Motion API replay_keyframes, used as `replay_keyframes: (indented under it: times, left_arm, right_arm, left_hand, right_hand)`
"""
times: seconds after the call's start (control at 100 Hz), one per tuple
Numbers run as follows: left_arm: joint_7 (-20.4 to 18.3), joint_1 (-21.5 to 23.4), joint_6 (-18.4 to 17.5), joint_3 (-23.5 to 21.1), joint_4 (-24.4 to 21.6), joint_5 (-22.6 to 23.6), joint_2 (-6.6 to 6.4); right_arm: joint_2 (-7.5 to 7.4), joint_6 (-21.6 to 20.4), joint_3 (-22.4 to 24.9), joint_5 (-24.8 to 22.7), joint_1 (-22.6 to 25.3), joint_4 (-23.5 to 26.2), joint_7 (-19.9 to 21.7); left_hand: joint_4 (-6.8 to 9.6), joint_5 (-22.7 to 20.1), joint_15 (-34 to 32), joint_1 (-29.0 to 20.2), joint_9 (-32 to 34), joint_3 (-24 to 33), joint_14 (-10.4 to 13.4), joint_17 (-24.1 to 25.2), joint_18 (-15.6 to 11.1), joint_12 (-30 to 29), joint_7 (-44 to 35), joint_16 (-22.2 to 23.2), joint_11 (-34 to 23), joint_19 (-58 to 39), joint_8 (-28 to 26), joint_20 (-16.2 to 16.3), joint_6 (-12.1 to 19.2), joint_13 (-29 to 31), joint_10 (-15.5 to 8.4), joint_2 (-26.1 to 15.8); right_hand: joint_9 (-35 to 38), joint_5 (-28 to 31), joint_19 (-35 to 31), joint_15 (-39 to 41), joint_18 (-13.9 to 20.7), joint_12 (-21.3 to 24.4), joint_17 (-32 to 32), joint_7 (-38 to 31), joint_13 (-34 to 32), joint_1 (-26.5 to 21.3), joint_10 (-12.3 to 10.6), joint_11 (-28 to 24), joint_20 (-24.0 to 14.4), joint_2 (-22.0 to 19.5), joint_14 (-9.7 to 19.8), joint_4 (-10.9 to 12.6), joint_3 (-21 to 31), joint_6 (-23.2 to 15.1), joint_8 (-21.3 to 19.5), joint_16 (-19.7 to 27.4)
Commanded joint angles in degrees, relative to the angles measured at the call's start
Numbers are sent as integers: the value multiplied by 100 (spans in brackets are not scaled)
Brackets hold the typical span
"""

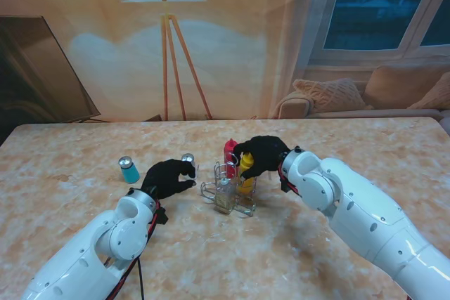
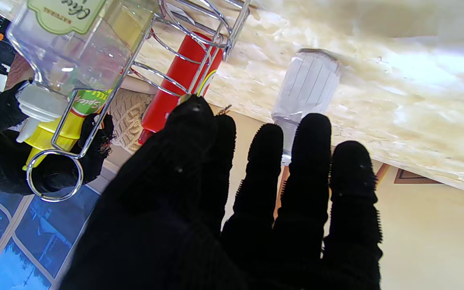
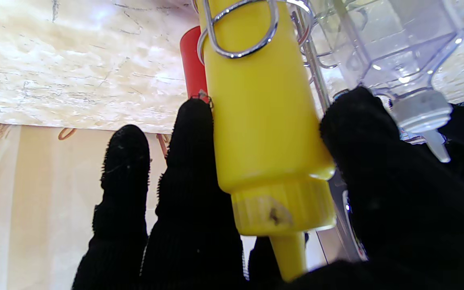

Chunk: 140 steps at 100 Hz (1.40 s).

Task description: Place the seasoning bottles into the rack

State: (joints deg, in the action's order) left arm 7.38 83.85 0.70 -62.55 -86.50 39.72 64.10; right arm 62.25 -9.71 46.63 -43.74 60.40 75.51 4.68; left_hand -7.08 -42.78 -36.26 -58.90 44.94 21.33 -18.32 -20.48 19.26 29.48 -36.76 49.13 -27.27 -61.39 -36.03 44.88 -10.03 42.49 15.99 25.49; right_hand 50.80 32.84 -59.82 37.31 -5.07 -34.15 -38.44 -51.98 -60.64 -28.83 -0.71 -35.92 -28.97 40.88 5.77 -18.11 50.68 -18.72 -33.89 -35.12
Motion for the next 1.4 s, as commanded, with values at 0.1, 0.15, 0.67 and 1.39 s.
replay_keyframes:
  times: [0.1,0.15,0.67,1.39]
  left_arm:
    - [-64,-1,5,5,-4,20,8]
    - [-63,-1,4,5,-4,21,8]
    - [-58,15,3,2,-17,37,6]
    - [-50,7,17,10,-5,35,8]
  right_arm:
    - [2,-48,13,3,44,-2,71]
    - [2,-60,26,12,53,2,72]
    - [13,-141,39,-60,65,-26,-72]
    - [-9,-221,19,-85,67,-48,-23]
  left_hand:
    - [-140,-17,61,76,76,181,76,4,-107,25,-96,-33,-50,41,60,-64,43,105,-76,118]
    - [-144,-23,59,89,76,183,72,2,-107,25,-99,-32,-51,40,60,-65,41,108,-79,119]
    - [-158,-25,60,117,78,231,76,18,-106,25,-111,-33,-55,45,63,-68,40,106,-76,129]
    - [-170,-20,52,125,76,295,75,10,-119,25,-120,-30,-59,38,68,-71,44,110,-76,172]
  right_hand:
    - [-257,68,-25,-157,-70,78,164,1,183,198,-258,-114,-99,-367,129,291,298,308,-173,153]
    - [-252,84,-40,-151,-67,76,164,18,180,216,-257,-117,-98,-359,131,301,297,298,-201,155]
    - [-392,53,-133,-37,-61,-33,212,205,232,368,-252,-212,-80,-422,165,410,357,443,-379,119]
    - [-850,-184,-169,28,-202,-164,489,583,567,1293,-117,-116,-109,-560,70,916,476,748,-1014,108]
